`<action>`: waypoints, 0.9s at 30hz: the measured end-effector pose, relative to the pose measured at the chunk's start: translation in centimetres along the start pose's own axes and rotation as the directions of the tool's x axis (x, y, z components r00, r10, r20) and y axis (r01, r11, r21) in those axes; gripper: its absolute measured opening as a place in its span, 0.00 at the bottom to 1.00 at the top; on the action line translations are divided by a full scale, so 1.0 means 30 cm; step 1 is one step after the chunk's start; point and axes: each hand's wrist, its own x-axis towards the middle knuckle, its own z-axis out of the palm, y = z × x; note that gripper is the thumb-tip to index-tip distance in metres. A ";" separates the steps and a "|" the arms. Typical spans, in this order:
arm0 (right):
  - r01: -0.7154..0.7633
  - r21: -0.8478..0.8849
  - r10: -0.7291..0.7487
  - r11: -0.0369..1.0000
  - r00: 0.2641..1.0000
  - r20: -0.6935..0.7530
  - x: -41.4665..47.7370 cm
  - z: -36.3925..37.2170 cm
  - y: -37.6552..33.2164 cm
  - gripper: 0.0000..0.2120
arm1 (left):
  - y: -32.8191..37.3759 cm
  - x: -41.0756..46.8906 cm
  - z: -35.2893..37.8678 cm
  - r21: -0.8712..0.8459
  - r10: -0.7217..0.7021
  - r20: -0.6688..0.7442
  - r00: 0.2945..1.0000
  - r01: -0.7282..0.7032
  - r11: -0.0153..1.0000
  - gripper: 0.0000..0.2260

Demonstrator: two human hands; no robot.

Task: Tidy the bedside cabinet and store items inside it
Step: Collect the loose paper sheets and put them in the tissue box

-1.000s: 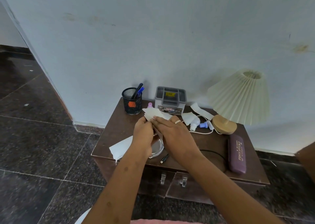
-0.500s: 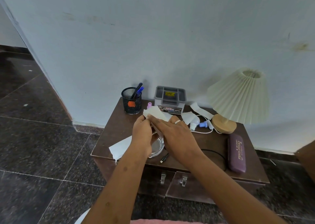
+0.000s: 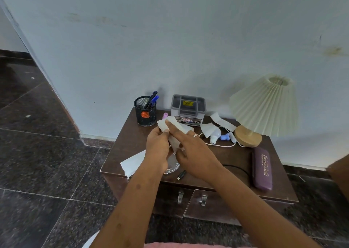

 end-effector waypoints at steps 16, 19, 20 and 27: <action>-0.360 -0.041 0.362 0.932 0.927 0.100 0.028 0.135 0.277 0.20 | 0.056 0.017 -0.058 -0.057 0.054 -0.116 0.992 -0.060 0.997 0.14; -0.259 -0.241 0.297 0.935 0.945 0.138 0.046 0.175 0.252 0.22 | 0.059 0.021 -0.060 -0.050 0.050 -0.125 0.991 -0.056 0.997 0.15; -0.219 -0.287 0.263 0.932 0.956 0.126 0.056 0.184 0.247 0.22 | 0.060 0.023 -0.063 -0.046 0.052 -0.129 0.990 -0.059 0.997 0.15; -0.195 -0.397 0.273 0.897 0.950 0.150 0.142 0.216 0.253 0.25 | 0.046 0.028 -0.066 -0.011 0.045 -0.139 0.989 -0.047 0.999 0.12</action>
